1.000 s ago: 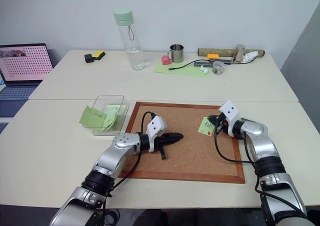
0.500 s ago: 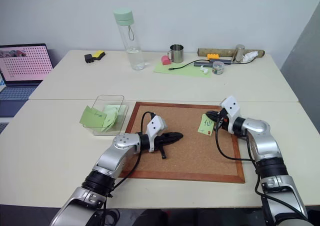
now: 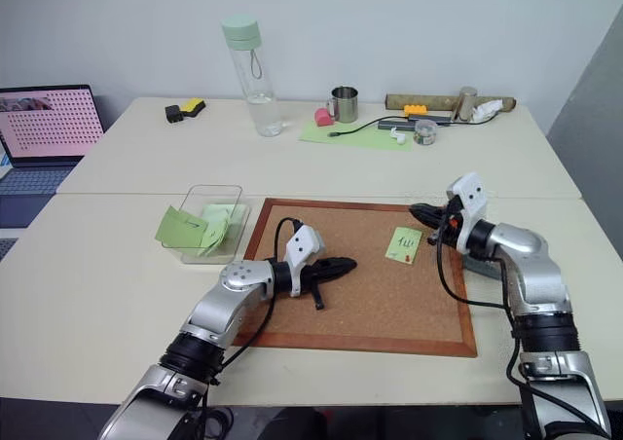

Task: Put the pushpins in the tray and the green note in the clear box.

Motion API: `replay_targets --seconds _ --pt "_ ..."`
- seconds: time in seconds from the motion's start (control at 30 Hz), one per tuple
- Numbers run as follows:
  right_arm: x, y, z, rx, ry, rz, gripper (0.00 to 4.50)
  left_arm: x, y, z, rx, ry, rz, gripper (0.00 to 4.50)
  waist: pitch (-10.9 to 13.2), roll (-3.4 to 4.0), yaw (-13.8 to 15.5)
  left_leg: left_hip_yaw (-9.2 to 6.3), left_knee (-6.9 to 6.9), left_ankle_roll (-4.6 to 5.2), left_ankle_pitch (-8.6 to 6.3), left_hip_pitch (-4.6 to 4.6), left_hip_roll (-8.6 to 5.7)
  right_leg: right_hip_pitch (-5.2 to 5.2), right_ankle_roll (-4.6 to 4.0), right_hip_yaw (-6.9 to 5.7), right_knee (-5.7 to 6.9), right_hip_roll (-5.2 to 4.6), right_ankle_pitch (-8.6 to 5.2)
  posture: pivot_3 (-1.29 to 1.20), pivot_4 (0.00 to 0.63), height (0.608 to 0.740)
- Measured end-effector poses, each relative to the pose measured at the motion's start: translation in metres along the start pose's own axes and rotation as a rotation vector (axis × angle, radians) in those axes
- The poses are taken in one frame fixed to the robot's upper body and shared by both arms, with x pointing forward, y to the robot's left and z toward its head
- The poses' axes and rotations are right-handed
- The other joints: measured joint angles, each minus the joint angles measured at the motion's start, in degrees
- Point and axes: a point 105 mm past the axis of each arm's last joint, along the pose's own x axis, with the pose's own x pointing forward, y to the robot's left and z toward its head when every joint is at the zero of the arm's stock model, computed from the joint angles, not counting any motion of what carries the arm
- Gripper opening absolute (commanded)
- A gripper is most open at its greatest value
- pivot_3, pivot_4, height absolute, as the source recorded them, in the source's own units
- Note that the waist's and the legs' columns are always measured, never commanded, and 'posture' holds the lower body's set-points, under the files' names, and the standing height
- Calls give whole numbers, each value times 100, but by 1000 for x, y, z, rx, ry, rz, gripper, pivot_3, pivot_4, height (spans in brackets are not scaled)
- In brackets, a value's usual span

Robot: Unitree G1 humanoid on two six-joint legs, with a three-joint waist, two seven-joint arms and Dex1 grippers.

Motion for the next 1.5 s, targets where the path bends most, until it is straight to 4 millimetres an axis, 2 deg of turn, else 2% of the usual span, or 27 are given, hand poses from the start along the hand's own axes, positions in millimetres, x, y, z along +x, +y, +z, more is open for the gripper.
replay_targets --seconds 0.13,0.2,0.37,0.57,0.6,0.63,1.03,1.07,1.17,1.2,1.3,1.43,1.5 --pt "-8 -3 -6 36 20 -26 60 1 -1 1 -1 -5 -2 0 0 0 5 0 0 1 0 -1 0 0 0 1 0 0 0 0 150 740" --pt "-19 -11 -8 16 51 -67 60 2 -1 1 -1 -7 -4 0 0 1 22 0 0 1 -1 -3 -2 0 0 0 -2 -2 0 0 150 740" --pt "-65 -45 -28 -42 205 -246 60 0 0 0 -2 -5 2 0 -2 4 17 1 -2 2 -1 0 -1 1 0 1 -1 -1 0 0 150 740" --pt "-87 -59 -53 -15 310 -347 60 -1 1 -1 -2 -2 5 0 -6 10 9 4 -2 4 0 4 -1 6 0 2 1 0 0 0 150 740" --pt "-89 -60 -56 -11 321 -360 459 -1 1 -1 -2 -1 4 0 -6 10 9 4 -2 4 0 3 -1 6 0 2 1 0 0 0 150 740" --pt "-91 -62 -58 -7 328 -372 568 -1 1 -2 -1 0 4 0 -6 10 9 3 -2 4 0 4 -1 6 0 2 1 0 0 0 150 740" --pt "-94 -65 -64 11 354 -396 3192 -1 0 -2 2 4 5 0 -7 11 9 3 -2 4 0 3 -1 6 1 2 1 0 0 0 150 740" --pt "-94 -65 -63 10 346 -390 3339 -1 0 -2 1 4 5 0 -7 11 8 3 -2 4 0 3 -1 6 1 2 1 0 0 0 150 740" --pt "-86 -55 -49 -15 298 -325 3339 -1 0 -2 1 4 5 0 -8 13 6 2 -3 4 0 3 0 6 1 1 1 0 0 0 150 740" --pt "-82 -43 -40 -74 288 -248 3339 -1 0 -2 0 2 4 0 -9 14 9 1 -3 4 0 2 0 6 1 0 -1 0 -1 0 150 740" --pt "-69 -21 -31 -150 267 -128 3339 -1 0 -2 0 4 6 0 -10 13 3 2 -3 5 0 3 0 7 2 2 -1 1 -1 0 150 740" --pt "-37 20 -35 -168 217 35 3339 -1 0 -2 1 4 6 0 -11 10 2 -1 -2 4 0 6 0 8 2 0 0 1 -1 0 150 740" --pt "-30 30 -41 -164 223 72 3339 -1 0 -2 1 3 3 0 -11 10 3 0 -2 3 0 5 0 8 2 1 -2 1 -1 0 150 740"
